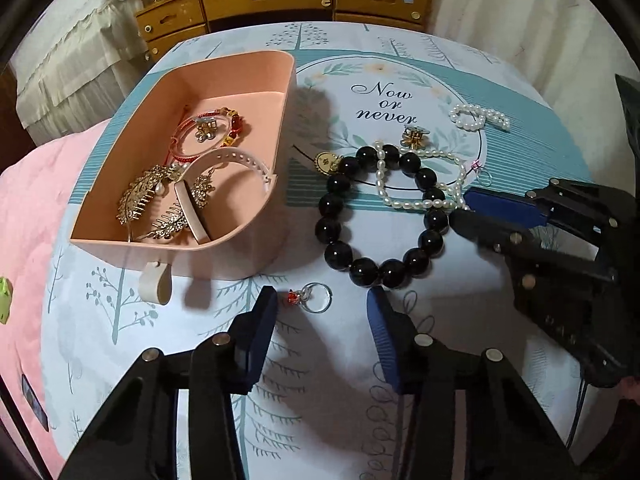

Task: Organize jewelry
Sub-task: 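Reach the left tool to the ring while the right tool grasps the pearl strand, then lift the pearl strand with the right tool and carry it toward the tray, then lower the pearl strand into the peach tray and open the right tool, then grasp the black bead bracelet with the left tool while the right tool grasps the pink-stone ring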

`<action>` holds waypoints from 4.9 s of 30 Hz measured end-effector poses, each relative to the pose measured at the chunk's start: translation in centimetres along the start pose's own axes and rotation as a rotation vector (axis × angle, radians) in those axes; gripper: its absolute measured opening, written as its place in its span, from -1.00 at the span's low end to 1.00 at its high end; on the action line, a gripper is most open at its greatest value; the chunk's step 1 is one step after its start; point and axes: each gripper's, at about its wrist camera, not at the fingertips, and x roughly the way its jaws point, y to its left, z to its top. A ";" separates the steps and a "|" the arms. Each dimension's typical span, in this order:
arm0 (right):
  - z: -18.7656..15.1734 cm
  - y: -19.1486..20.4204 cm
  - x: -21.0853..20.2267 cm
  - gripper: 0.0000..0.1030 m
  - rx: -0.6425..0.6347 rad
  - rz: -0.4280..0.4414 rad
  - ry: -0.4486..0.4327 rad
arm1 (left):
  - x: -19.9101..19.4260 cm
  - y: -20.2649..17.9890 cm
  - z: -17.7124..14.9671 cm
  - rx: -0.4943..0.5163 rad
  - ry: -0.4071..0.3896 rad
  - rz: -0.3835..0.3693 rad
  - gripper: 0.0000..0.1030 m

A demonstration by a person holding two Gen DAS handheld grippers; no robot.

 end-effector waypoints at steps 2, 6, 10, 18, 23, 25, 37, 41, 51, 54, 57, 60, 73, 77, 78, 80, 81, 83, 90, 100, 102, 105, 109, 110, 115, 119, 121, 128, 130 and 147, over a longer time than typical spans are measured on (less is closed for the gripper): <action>0.1 -0.2 0.0 -0.73 0.015 0.003 0.008 | 0.1 -0.1 0.0 0.002 -0.002 -0.001 -0.15; 0.1 -0.1 -0.1 -0.74 0.028 0.005 0.026 | 0.2 -0.2 0.2 0.011 -0.019 -0.006 -0.44; -0.1 -0.1 -0.4 -0.74 0.058 0.017 0.042 | 0.1 -0.4 0.2 0.014 -0.027 -0.007 -0.62; -0.6 -0.8 -1.0 -0.84 0.174 0.071 0.049 | -0.1 -0.1 -0.4 0.012 -0.031 -0.017 -0.63; -0.8 -1.2 -1.2 -0.91 0.262 0.111 0.048 | -0.2 0.2 -0.6 0.007 -0.023 -0.023 -0.64; -0.7 -1.4 -1.3 -0.91 0.304 0.140 0.043 | -0.3 0.4 -0.7 0.002 -0.022 -0.027 -0.65; 1.1 0.6 -3.7 -0.91 0.405 0.299 -0.078 | -2.2 2.3 -1.4 -0.003 -0.023 -0.054 -0.65; 2.6 1.6 -5.2 -0.91 0.396 0.329 -0.146 | -3.7 3.1 -0.9 0.013 -0.028 -0.072 -0.65; 7.8 3.6 -9.8 -0.91 0.367 0.365 -0.316 | -8.3 5.8 1.7 0.078 -0.107 -0.086 -0.65; 9.5 4.2 -10.9 -0.91 0.349 0.360 -0.351 | -9.2 6.7 2.8 0.084 -0.134 -0.088 -0.65; 11.1 4.7 -11.9 -0.91 0.331 0.345 -0.389 | -10.3 8.0 3.9 0.079 -0.168 -0.099 -0.65; 13.0 5.2 -12.6 -0.91 0.317 0.328 -0.418 | -11.2 9.2 5.1 0.079 -0.191 -0.092 -0.65; 19.5 7.0 -14.9 -0.91 0.275 0.266 -0.525 | -14.5 13.2 9.5 0.101 -0.281 -0.097 -0.65; 19.4 7.5 -13.5 -0.91 0.281 0.224 -0.486 | -13.3 13.5 9.6 0.120 -0.271 -0.125 -0.65; 19.2 7.5 -12.9 -0.91 0.292 0.220 -0.474 | -12.7 13.5 9.6 0.123 -0.265 -0.133 -0.65; 18.5 7.3 -11.1 -0.90 0.321 0.215 -0.437 | -11.2 13.5 9.3 0.129 -0.254 -0.157 -0.65; 18.1 7.2 -10.3 -0.90 0.331 0.209 -0.416 | -10.7 13.5 9.2 0.130 -0.250 -0.165 -0.65; 17.2 7.3 -8.3 -0.90 0.346 0.188 -0.359 | -8.8 13.5 8.7 0.128 -0.227 -0.186 -0.65; 13.8 7.6 -1.9 -0.72 0.416 0.128 -0.150 | -2.8 13.3 7.0 0.115 -0.065 -0.135 0.02; 11.5 6.9 -2.0 0.13 0.497 0.053 -0.118 | -3.0 14.6 7.7 0.066 -0.057 -0.116 0.48; 11.2 6.5 -2.3 0.29 0.516 0.029 -0.111 | -3.1 14.5 7.7 0.055 -0.041 -0.117 0.54; 10.7 5.8 -2.1 0.44 0.549 -0.007 -0.056 | -2.9 14.0 7.3 0.042 0.005 -0.120 0.58; 8.9 4.9 -1.8 0.45 0.586 -0.047 0.009 | -3.1 12.8 6.2 0.049 0.047 -0.135 0.58; 8.4 4.6 -1.8 0.45 0.590 -0.063 0.022 | -3.3 12.4 5.9 0.053 0.051 -0.141 0.58; 6.3 3.3 -2.2 0.45 0.596 -0.135 0.070 | -4.0 11.0 4.5 0.051 0.074 -0.205 0.58; 5.3 2.5 -2.4 0.45 0.541 -0.213 0.119 | -4.0 9.7 3.3 0.032 0.114 -0.242 0.59; 4.9 2.3 -2.4 0.45 0.481 -0.267 0.153 | -4.0 8.9 2.8 0.021 0.127 -0.261 0.59; 3.2 1.4 -1.9 0.45 0.301 -0.357 0.231 | -4.3 4.7 1.7 0.122 0.077 -0.238 0.59; 2.7 0.9 -2.0 0.45 0.268 -0.354 0.237 | -4.4 3.4 1.5 0.150 0.062 -0.234 0.59; -0.4 -3.4 -0.6 0.02 0.137 -0.210 0.058 | 0.3 -5.7 4.0 0.218 -0.031 -0.106 0.03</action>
